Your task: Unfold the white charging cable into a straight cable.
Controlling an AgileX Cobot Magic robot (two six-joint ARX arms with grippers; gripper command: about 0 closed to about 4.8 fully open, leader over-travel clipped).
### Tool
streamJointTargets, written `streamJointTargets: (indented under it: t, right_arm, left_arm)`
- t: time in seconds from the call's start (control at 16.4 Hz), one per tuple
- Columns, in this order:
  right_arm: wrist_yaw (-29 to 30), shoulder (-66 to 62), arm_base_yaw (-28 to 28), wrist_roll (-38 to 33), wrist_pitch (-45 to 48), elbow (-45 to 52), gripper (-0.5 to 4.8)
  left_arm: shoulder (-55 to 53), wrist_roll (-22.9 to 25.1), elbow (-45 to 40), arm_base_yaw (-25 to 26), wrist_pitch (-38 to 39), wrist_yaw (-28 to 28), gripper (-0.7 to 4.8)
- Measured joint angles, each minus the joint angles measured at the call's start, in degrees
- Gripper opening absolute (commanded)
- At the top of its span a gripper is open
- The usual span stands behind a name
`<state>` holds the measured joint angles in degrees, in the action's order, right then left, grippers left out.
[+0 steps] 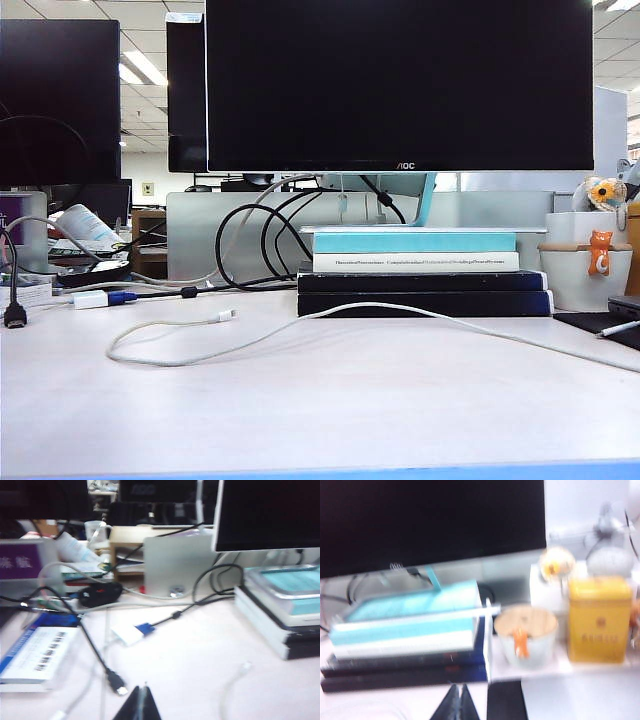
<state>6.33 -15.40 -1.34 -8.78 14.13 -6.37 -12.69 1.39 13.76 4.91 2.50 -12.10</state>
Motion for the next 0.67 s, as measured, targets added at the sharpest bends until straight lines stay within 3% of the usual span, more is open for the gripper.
streamJointTargets:
  t: [0.18, 0.37, 0.55, 0.61, 0.67]
  right_arm:
    - [-0.2, 0.1, 0.0, 0.7, 1.2, 1.5, -0.04]
    - [-0.2, 0.0, 0.0, 1.3, 4.2, 5.7, -0.04]
    - [-0.3, 1.0, -0.1, 4.2, 5.5, 5.7, -0.01]
    - [-0.3, 1.1, -0.1, 4.3, 5.7, 5.7, -0.01]
    - [0.8, 1.2, -0.1, 1.7, 8.9, 5.7, -0.01]
  left_arm:
    - [8.7, 3.1, -5.6, -5.0, -0.1, 7.1, -0.06]
    - [12.4, 2.7, -8.1, -6.2, 2.5, 7.4, -0.06]
    - [12.4, 3.1, -8.1, -6.1, 4.3, 6.4, 0.24]
    - [12.4, 2.9, -8.1, -6.1, 4.3, 4.3, 0.96]
    - [12.4, 3.8, -8.8, -6.1, 5.0, -0.5, 0.84]
